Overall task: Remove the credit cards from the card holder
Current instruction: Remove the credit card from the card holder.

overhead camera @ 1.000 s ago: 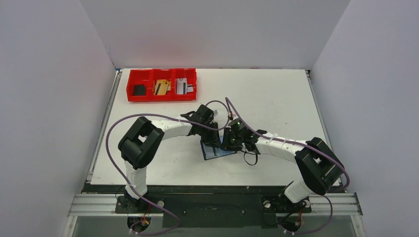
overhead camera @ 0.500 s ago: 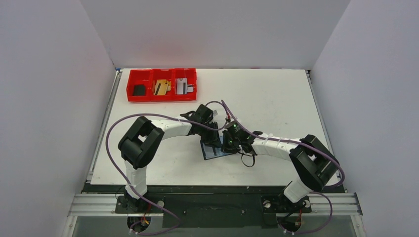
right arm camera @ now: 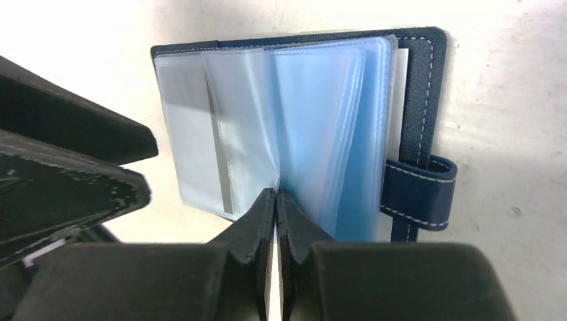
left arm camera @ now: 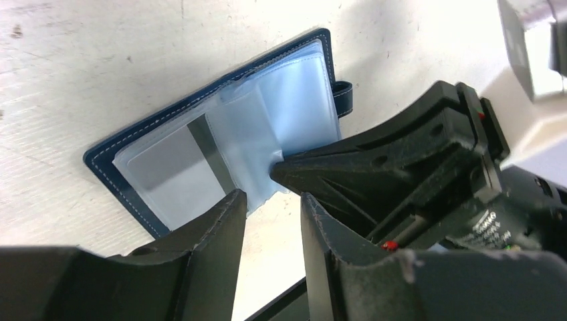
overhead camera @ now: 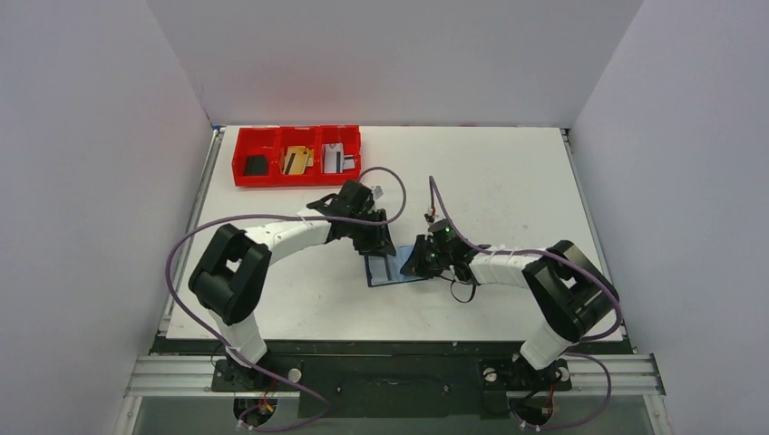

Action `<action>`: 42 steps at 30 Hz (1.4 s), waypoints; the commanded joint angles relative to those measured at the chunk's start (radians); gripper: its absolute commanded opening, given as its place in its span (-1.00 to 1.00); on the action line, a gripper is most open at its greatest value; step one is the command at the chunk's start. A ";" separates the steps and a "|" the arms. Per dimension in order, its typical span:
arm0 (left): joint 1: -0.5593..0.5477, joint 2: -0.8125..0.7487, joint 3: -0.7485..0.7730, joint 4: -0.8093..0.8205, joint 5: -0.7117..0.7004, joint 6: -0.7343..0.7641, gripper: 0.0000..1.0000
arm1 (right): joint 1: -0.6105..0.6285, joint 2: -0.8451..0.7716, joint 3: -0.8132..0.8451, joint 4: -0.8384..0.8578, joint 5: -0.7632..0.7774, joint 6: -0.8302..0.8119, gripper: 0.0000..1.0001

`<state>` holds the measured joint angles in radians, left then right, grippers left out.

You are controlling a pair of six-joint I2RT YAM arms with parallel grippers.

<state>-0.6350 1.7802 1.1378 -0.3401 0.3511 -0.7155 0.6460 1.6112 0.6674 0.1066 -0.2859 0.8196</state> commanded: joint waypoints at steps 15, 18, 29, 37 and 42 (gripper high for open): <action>0.027 0.056 -0.018 0.055 -0.031 0.018 -0.21 | -0.117 0.160 -0.120 0.359 -0.285 0.168 -1.00; 0.027 0.085 -0.008 0.086 -0.020 0.023 -0.20 | -0.118 0.162 -0.120 0.356 -0.286 0.165 -1.00; 0.027 0.103 -0.014 0.189 0.051 0.024 -0.19 | -0.118 0.115 -0.080 0.243 -0.245 0.116 -1.00; 0.026 0.106 -0.001 0.205 0.079 0.020 -0.19 | -0.118 -0.011 0.011 0.044 -0.172 0.049 -0.48; 0.024 0.115 0.009 0.215 0.095 0.011 -0.19 | -0.120 -0.079 0.033 -0.025 -0.143 0.032 -0.35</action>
<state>-0.6136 1.8824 1.1179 -0.1768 0.4126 -0.7029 0.5297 1.6066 0.6586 0.1658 -0.4885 0.8967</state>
